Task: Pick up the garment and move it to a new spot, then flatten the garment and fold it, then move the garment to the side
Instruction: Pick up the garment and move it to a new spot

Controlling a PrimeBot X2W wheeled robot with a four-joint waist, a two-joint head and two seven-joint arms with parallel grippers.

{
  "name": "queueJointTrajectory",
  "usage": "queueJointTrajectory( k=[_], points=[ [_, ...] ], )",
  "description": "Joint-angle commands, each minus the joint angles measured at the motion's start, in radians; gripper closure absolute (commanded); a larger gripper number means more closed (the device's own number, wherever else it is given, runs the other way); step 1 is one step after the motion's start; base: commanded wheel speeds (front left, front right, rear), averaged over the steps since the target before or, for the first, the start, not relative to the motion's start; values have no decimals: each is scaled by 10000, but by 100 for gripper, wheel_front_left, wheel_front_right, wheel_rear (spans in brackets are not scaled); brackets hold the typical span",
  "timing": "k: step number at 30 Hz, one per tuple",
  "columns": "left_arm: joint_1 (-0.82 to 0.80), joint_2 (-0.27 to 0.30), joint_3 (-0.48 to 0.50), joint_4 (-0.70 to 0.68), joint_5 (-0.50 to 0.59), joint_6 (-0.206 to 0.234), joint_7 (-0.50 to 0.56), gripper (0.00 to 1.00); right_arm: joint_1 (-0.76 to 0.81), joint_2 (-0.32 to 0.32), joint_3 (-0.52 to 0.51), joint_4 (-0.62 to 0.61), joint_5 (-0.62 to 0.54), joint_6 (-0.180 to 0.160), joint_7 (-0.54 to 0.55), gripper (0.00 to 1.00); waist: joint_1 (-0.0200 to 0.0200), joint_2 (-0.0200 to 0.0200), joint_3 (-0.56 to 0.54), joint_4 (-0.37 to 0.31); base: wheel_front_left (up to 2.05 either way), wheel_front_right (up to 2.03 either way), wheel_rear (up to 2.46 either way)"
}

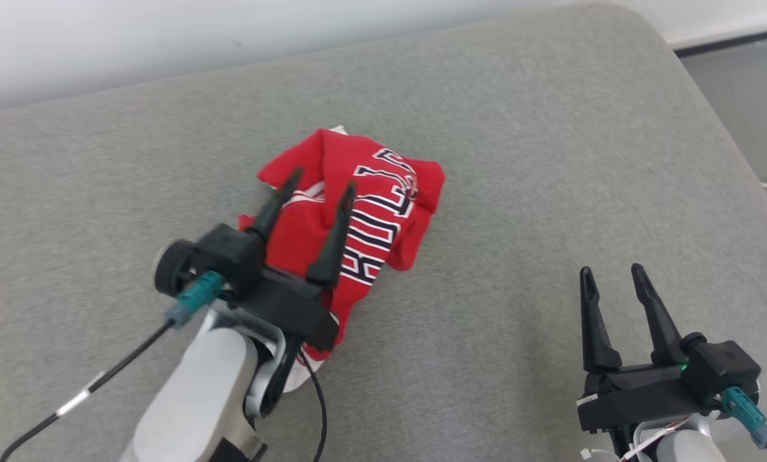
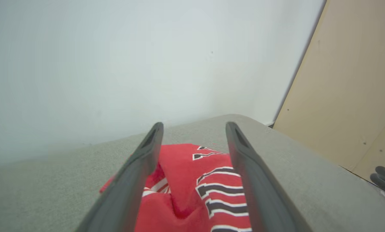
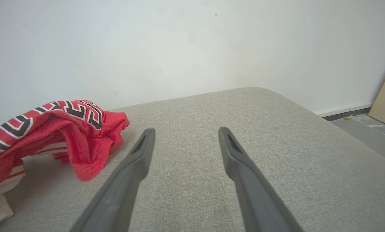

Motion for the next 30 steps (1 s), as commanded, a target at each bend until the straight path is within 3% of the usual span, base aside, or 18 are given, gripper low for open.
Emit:
queueJointTrajectory(
  k=[1, 10, 19, 30],
  points=[
    [-36, 96, 108, -204, 42, 87, -145, 0, 161, -16, -49, -74, -90, -21, -14, 0, 0, 0, -297, 367, 0, 0, 0],
    [624, 861, 924, -1209, -41, 425, -563, 0, 360, -17, -139, -273, -375, -21, -14, 0, 0, 0, -798, 1364, 0, 0, 0],
    [2354, 1725, 2242, -1920, -296, 820, -762, 0, 565, -21, -164, -402, -639, -21, -14, 0, 0, 0, -1292, 2223, 0, 0, 0],
    [4771, 1551, 3320, -2746, -96, 821, -785, 0, 902, -17, -374, -403, -765, -21, 38, 0, 0, 0, -1806, 2702, 0, 0, 0]
  ],
)
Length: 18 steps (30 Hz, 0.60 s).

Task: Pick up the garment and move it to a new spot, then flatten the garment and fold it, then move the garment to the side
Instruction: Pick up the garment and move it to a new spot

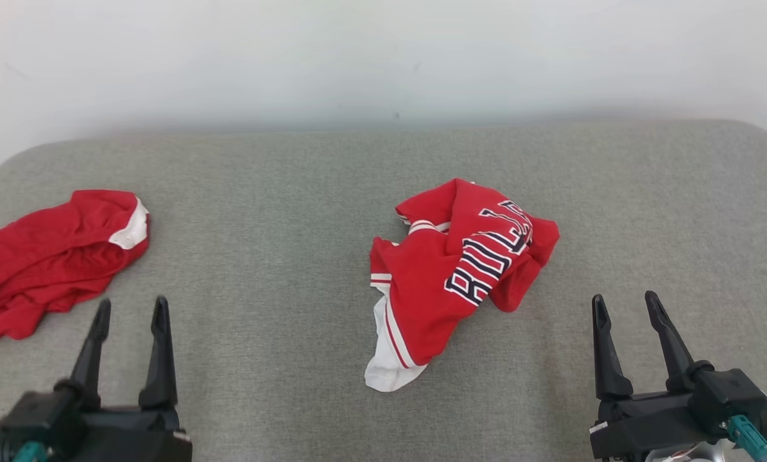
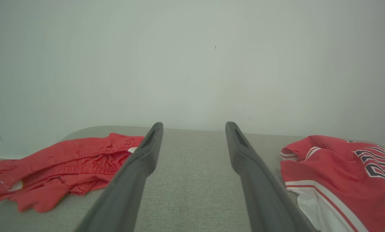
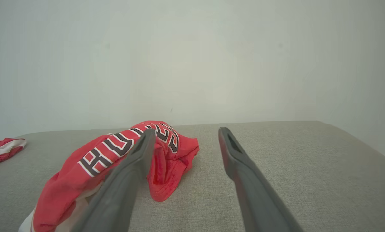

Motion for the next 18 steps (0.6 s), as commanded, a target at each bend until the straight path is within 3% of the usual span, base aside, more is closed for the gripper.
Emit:
queueJointTrajectory(
  k=[1, 18],
  points=[
    [181, -53, 53, -40, 39, -38, -30, 0, 142, -21, -24, -22, -63, -21, 14, 0, 1, 1, -126, 124, 0, 0, 0],
    [1438, -1035, 1013, 272, 851, -784, -33, 0, 500, -21, 32, 91, 111, -21, 64, 0, 1, 1, -198, -30, 0, 0, 0]
  ],
)
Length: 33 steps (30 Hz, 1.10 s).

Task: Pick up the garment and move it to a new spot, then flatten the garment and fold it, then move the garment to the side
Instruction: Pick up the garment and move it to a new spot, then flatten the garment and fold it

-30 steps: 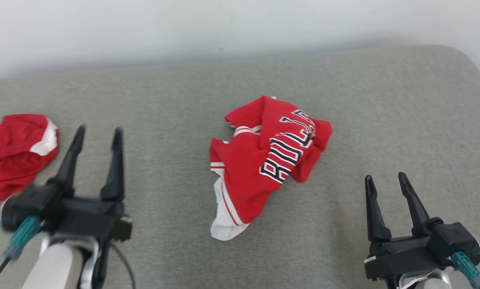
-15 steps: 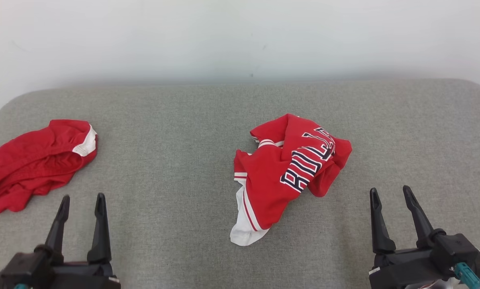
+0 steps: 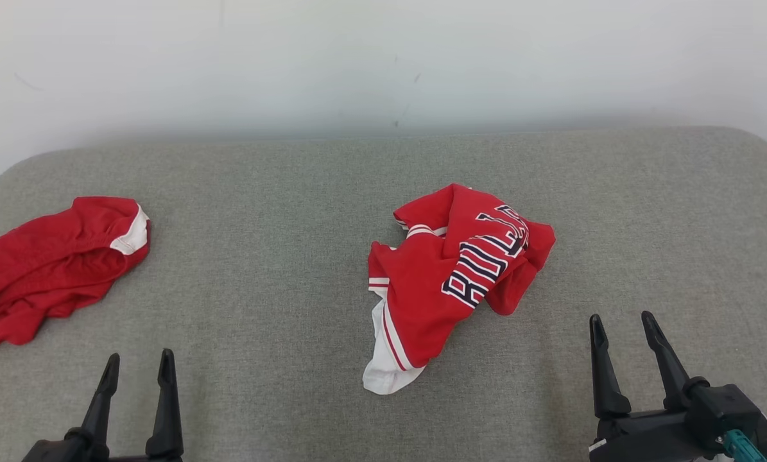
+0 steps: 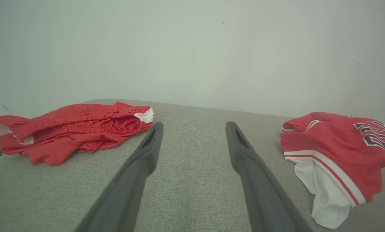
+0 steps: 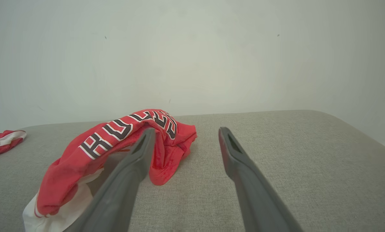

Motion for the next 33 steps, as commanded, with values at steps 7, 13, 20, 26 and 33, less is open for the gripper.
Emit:
queueJointTrajectory(
  k=[7, 13, 20, 26, 33],
  points=[
    [208, -247, 196, 235, 252, -228, -33, 0, 82, -21, -5, 138, 87, -21, -17, 0, 0, -1, 22, -71, 0, 0, 0],
    [106, -377, 278, 402, 423, -362, -33, 0, 67, -21, -3, 217, 104, -21, -38, 0, 0, -1, 41, -79, 0, 0, 0],
    [-2, -479, 356, 497, 521, -482, -33, 0, -10, -21, 20, 307, 127, -21, -64, 0, 0, -1, 53, -119, 0, 0, 0],
    [-21, -515, 445, 553, 596, -540, -33, 0, -23, -21, 53, 349, 166, -22, -81, 0, 0, -1, 66, -160, 0, 0, 0],
    [-70, -547, 499, 596, 668, -579, -33, 0, -2, -21, 78, 376, 156, -22, -100, 0, 0, -1, 62, -140, 0, 0, 0]
  ],
)
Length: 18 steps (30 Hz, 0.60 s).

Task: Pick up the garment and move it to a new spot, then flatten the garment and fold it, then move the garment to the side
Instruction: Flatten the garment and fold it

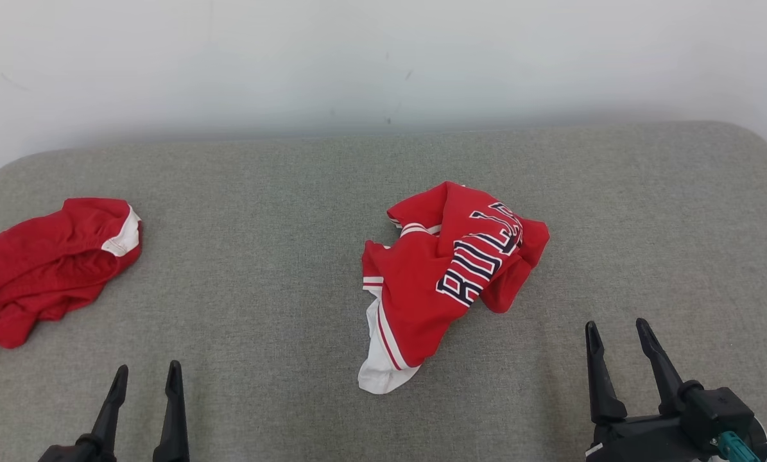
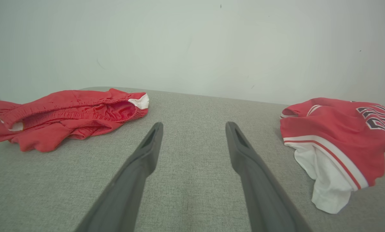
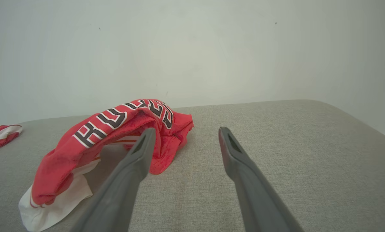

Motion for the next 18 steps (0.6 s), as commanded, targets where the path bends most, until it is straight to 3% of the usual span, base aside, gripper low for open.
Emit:
queueJointTrajectory(
  k=[1, 13, 18],
  points=[
    [-98, -24, 38, 22, 65, -6, -33, 0, 2, -21, 6, 20, 42, -22, -60, 0, -1, -1, -3, 10, 0, 0, 0],
    [-234, -121, 16, 118, 140, -66, -34, 0, -18, -20, 49, 22, 22, -22, -64, 0, -1, -1, -25, -11, 0, 0, 0],
    [-675, -184, -411, 237, 183, -98, -34, 0, -103, -21, 151, 51, 61, -22, -69, 0, -1, -1, 90, -131, 0, 0, 0]
  ],
)
